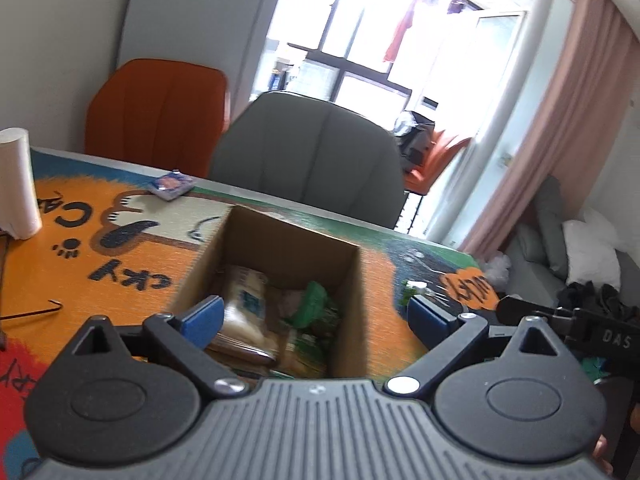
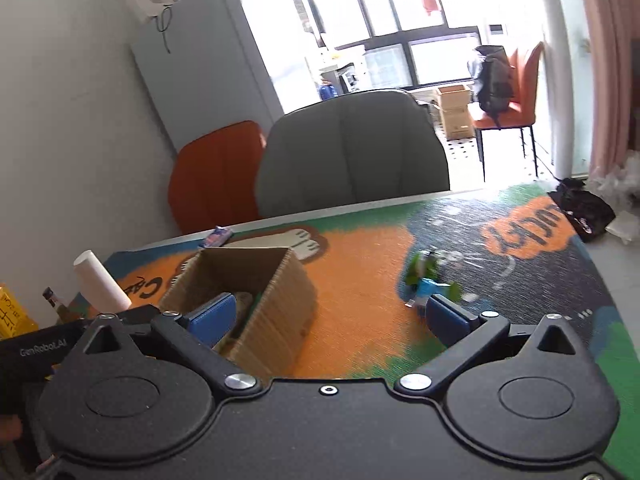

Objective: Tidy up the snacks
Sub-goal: 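Withdraw both open grippers from the box toward the remaining snacks, then grasp the white barcode packet with the right gripper while the left approaches the red packet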

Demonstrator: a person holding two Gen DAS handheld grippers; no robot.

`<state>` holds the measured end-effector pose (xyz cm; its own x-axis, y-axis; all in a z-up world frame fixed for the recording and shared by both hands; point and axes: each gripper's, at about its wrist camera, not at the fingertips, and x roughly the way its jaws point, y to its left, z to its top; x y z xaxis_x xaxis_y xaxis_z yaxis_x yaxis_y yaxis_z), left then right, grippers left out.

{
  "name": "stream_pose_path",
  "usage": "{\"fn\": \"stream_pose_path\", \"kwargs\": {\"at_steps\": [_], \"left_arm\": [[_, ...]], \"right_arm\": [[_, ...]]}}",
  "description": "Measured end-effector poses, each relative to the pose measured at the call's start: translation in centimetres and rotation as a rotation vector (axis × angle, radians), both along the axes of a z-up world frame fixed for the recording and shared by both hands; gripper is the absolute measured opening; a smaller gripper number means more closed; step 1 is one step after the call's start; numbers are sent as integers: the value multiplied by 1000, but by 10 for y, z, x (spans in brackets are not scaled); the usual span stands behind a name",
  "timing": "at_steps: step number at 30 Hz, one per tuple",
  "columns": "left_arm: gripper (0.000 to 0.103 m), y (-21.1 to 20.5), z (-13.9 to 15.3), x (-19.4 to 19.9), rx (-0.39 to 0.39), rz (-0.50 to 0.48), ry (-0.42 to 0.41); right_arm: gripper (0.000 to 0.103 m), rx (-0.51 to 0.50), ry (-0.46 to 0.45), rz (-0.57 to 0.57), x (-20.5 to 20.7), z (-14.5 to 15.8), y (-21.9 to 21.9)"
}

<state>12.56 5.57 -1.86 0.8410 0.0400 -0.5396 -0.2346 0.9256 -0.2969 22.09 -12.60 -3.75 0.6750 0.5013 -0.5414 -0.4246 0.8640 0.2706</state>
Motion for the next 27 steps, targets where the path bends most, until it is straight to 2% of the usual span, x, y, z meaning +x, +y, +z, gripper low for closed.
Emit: {"fn": "stream_pose_path", "kwargs": {"at_steps": [10, 19, 27], "left_arm": [[98, -40, 0, -3, 8, -66, -5], [98, -65, -9, -10, 23, -109, 11], [97, -83, -24, -18, 30, -165, 21]], "right_arm": [[103, -5, 19, -77, -11, -7, -42], [103, -18, 33, -96, -28, -17, -67], [103, -12, 87, -102, -37, -34, -80]]}}
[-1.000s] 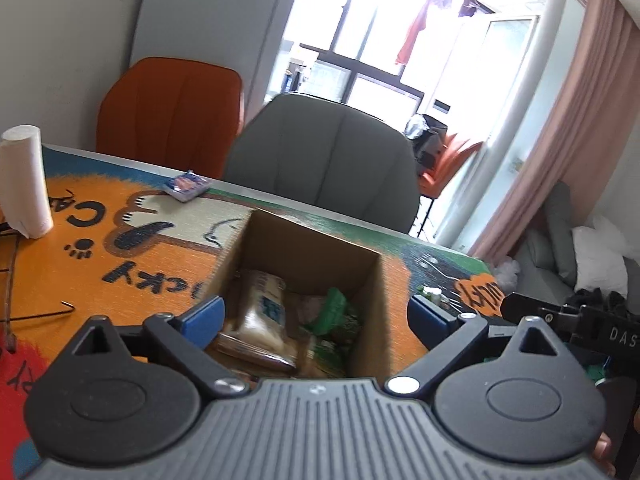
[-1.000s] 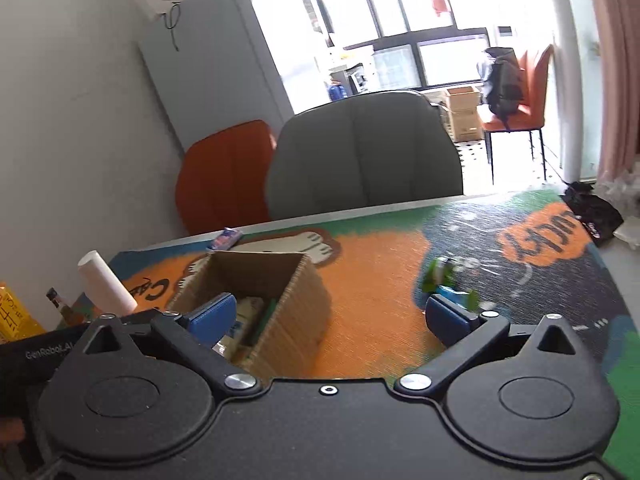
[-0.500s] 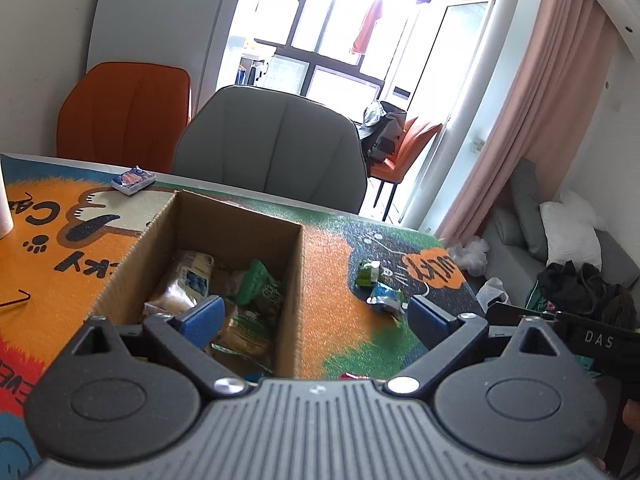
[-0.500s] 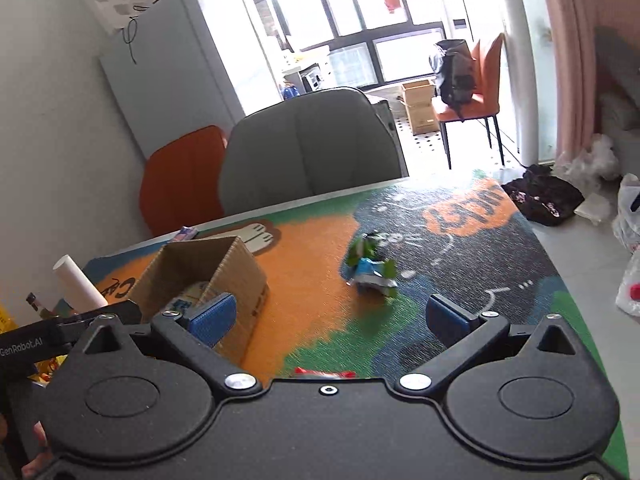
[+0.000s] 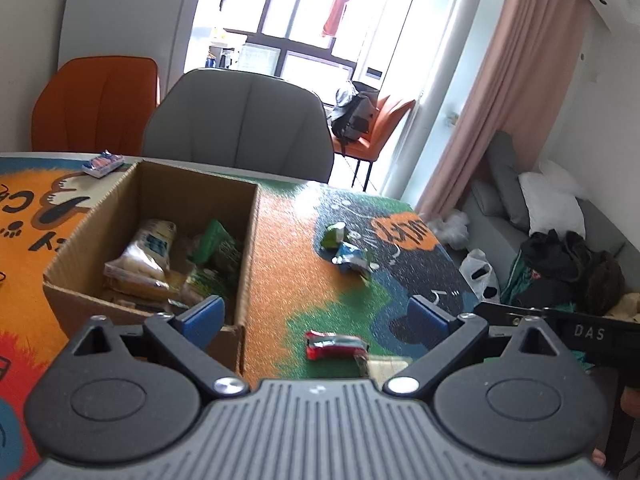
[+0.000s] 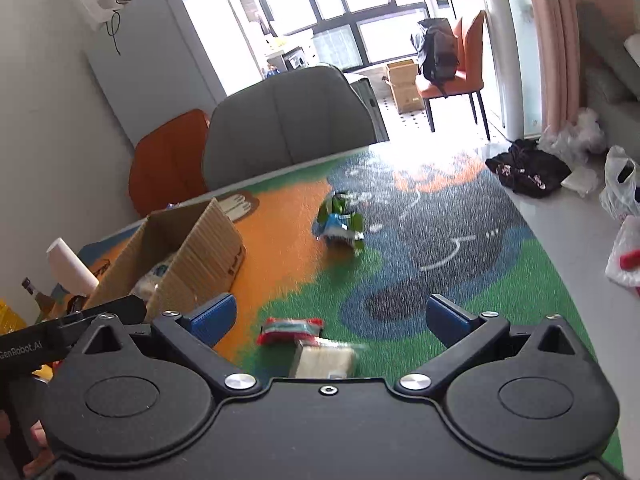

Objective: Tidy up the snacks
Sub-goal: 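Grasp the white barcode packet with the right gripper while the left approaches the red packet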

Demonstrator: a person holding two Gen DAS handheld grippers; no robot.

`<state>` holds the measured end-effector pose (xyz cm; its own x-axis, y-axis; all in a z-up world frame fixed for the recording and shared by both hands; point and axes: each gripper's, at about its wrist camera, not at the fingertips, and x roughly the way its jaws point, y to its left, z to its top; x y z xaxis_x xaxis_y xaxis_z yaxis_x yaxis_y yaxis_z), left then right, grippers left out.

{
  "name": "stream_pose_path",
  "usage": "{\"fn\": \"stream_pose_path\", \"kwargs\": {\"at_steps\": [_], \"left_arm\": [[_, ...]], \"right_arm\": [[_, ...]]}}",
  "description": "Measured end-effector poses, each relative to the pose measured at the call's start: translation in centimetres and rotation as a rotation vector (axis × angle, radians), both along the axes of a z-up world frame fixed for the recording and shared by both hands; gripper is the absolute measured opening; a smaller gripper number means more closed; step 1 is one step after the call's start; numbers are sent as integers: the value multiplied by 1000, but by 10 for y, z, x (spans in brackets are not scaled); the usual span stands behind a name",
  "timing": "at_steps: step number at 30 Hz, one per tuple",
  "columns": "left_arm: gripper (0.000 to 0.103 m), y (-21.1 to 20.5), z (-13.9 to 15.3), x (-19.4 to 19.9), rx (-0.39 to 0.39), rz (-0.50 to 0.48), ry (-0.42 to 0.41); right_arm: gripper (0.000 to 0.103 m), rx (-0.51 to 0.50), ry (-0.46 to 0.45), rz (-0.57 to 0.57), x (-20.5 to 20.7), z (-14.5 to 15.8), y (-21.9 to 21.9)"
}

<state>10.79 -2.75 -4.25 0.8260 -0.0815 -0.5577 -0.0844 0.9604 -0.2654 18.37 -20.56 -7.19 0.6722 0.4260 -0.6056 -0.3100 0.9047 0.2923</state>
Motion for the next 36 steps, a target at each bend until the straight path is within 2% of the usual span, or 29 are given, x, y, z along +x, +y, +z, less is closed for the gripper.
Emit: {"fn": "stream_pose_path", "kwargs": {"at_steps": [5, 8, 10, 13, 15, 17, 23, 25, 27, 28, 32, 36], "left_arm": [[92, -7, -12, -5, -2, -13, 15], [83, -7, -19, -6, -11, -21, 26], [74, -7, -25, -6, -13, -19, 36], [62, -7, -35, -3, -24, -20, 54], [60, -6, -41, -3, -31, -13, 58], [59, -4, -47, -3, -39, -2, 62], [59, -1, -60, -2, -44, 15, 78], [59, -1, -65, 0, -48, 17, 90], [59, 0, -68, 2, -47, 23, 96], [59, 0, -69, 3, -50, 23, 99], [59, -3, -75, 10, -57, 12, 109], [59, -10, -78, 19, -59, -4, 114]], "right_arm": [[103, -11, 17, 11, -6, -14, 1], [103, -19, 30, 23, -8, -23, 4], [101, -32, 33, 36, -10, -28, 8], [94, -46, 48, 52, -9, -37, 15], [86, -57, 60, 68, -7, -44, 21], [83, -78, 67, 76, -6, -52, 27], [82, -102, 80, 88, -2, -71, 42], [77, -119, 76, 92, -1, -76, 46], [61, -144, 82, 96, 1, -81, 49], [57, -156, 92, 98, 3, -83, 50], [49, -194, 78, 80, 5, -84, 46], [48, -199, 74, 55, 8, -83, 35]]}}
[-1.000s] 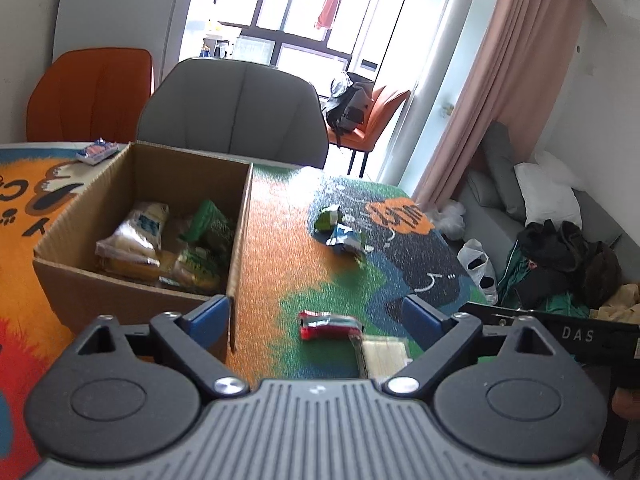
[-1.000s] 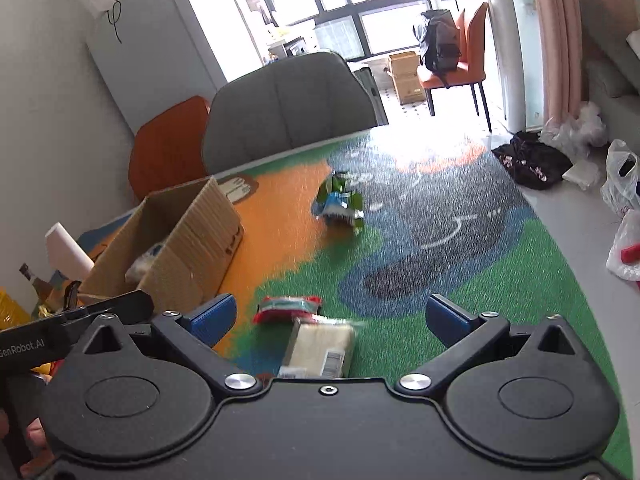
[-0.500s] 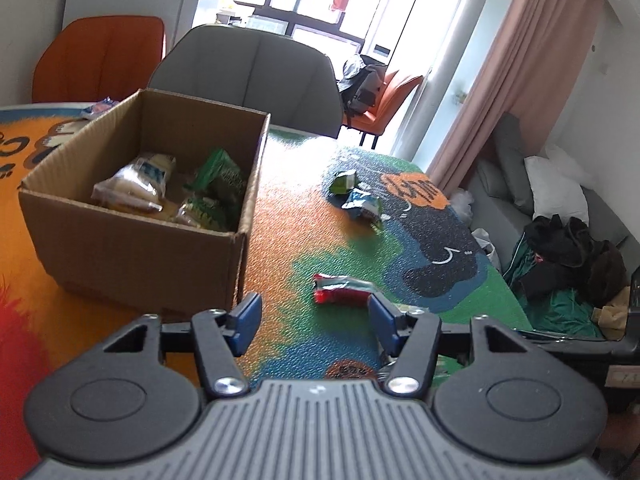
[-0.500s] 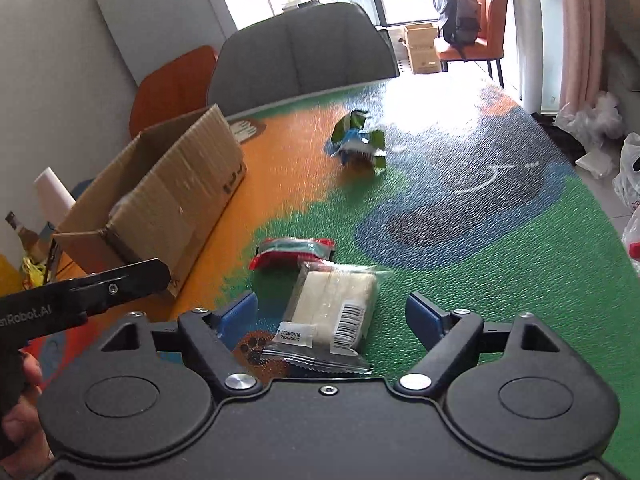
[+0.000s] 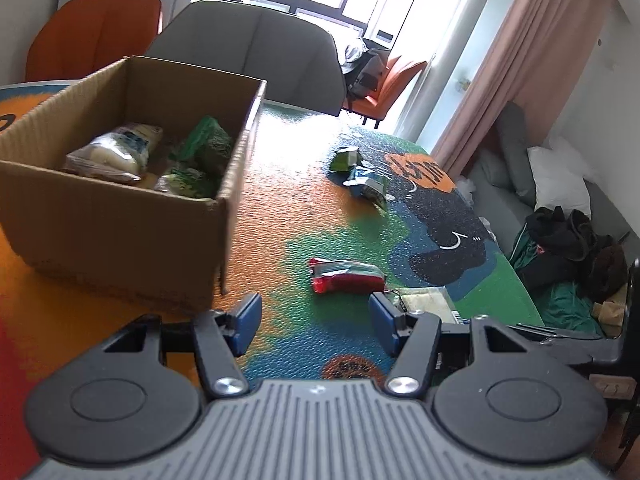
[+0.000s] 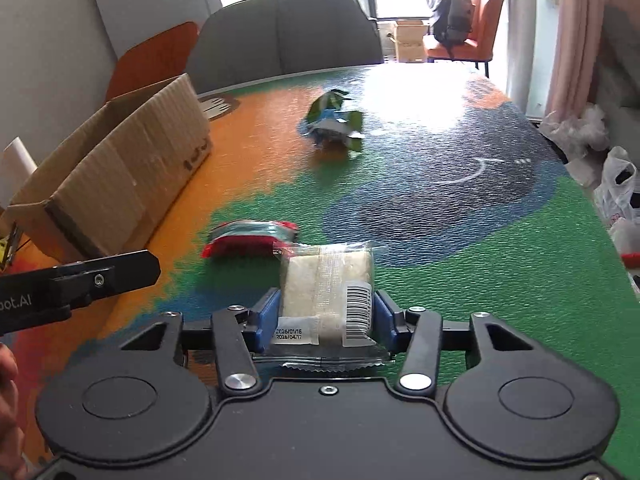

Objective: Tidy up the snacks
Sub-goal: 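Close the left gripper on the red-and-green packet while the right holds the white packet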

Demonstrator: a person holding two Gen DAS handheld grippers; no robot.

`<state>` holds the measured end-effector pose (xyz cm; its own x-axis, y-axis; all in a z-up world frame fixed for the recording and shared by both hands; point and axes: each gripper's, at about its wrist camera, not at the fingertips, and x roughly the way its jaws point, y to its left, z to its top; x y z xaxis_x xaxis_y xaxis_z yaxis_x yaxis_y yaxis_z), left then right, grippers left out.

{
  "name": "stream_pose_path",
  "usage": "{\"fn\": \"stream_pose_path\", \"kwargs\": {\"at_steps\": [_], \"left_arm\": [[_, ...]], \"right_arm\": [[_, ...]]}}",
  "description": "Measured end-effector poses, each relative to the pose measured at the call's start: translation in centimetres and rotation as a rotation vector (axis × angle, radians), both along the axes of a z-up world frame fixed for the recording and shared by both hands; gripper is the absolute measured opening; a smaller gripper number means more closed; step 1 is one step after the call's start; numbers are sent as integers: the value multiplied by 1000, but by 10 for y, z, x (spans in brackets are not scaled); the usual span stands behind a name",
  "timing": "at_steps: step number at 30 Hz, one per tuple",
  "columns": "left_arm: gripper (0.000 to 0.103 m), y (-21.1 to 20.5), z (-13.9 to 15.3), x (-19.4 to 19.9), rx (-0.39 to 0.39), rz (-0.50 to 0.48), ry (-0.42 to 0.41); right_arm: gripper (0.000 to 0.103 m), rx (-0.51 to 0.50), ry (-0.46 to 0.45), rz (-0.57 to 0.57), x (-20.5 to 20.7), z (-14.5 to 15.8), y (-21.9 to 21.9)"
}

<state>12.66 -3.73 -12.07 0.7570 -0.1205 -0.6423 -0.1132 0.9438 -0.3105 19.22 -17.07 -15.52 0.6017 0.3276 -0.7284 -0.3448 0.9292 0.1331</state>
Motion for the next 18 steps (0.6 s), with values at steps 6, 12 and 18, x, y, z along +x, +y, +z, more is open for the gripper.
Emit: {"fn": "stream_pose_path", "kwargs": {"at_steps": [6, 12, 18], "left_arm": [[59, -12, -4, 12, 21, -25, -1], [62, -27, -15, 29, 85, -37, 34], [74, -37, -29, 47, 157, -37, 70]], "right_arm": [[47, -8, -7, -47, 7, 1, -18], [48, -1, -5, -64, 12, 1, -31], [49, 20, -9, -66, 17, -1, -41]]}}
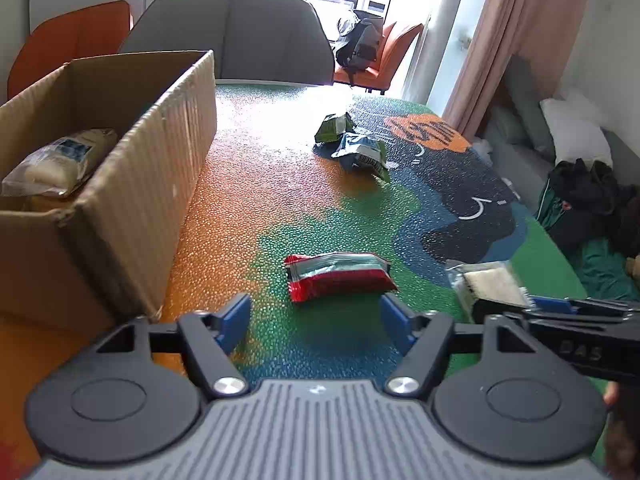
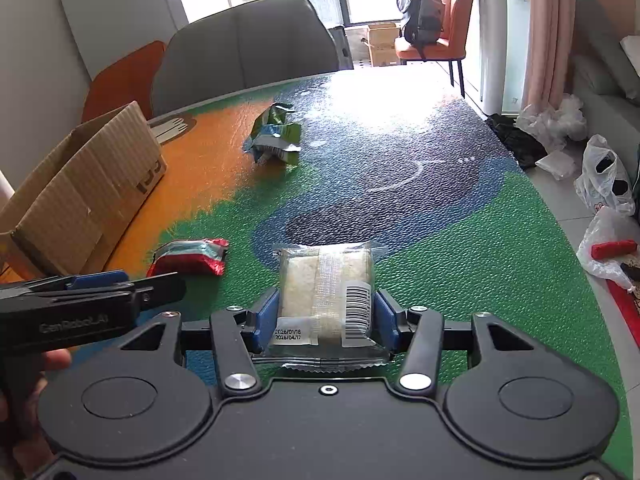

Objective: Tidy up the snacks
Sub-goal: 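Close the left gripper on the red-and-green packet while the right holds the white packet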

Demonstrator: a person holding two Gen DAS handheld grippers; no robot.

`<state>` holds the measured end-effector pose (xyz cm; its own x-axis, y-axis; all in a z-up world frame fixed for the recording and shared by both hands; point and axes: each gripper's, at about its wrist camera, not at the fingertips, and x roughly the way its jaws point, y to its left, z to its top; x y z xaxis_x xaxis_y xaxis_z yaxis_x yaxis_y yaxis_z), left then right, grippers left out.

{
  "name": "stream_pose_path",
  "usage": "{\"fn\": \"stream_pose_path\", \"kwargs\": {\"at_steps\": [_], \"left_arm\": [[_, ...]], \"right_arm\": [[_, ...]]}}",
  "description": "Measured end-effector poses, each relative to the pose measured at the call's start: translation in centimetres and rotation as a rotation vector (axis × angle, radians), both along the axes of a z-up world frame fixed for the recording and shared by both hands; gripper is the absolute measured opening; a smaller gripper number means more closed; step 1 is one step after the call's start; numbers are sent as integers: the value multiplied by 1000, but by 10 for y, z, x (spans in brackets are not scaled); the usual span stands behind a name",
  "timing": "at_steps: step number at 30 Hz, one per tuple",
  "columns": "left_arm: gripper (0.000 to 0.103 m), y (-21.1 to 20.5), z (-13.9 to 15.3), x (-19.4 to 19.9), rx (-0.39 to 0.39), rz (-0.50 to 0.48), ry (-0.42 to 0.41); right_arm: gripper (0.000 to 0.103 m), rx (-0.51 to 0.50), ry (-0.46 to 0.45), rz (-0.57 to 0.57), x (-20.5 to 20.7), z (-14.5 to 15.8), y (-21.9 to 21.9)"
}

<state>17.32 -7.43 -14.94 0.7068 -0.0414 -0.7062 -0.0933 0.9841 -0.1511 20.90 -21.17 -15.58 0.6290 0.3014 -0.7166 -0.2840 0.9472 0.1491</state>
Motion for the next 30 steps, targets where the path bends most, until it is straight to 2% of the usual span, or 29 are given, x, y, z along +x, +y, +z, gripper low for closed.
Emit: {"fn": "stream_pose_path", "kwargs": {"at_steps": [3, 11, 16, 20, 22, 30], "left_arm": [[80, -6, -2, 6, 41, -10, 3], [82, -22, -7, 19, 149, 20, -2], [82, -31, -9, 24, 160, 2, -25], [75, -35, -9, 28, 165, -14, -40], [68, -37, -8, 27, 167, -21, -48], [57, -45, -6, 16, 137, -91, -56]], "right_arm": [[50, 0, -2, 2, 3, 0, -2], [51, 11, -5, 4, 10, -1, -9], [55, 34, -8, 11, 13, -1, -15], [55, 41, -6, 17, 15, 0, -18], [55, 40, -5, 19, 15, 1, -19], [57, 9, -18, 19, 12, 1, -12]]}}
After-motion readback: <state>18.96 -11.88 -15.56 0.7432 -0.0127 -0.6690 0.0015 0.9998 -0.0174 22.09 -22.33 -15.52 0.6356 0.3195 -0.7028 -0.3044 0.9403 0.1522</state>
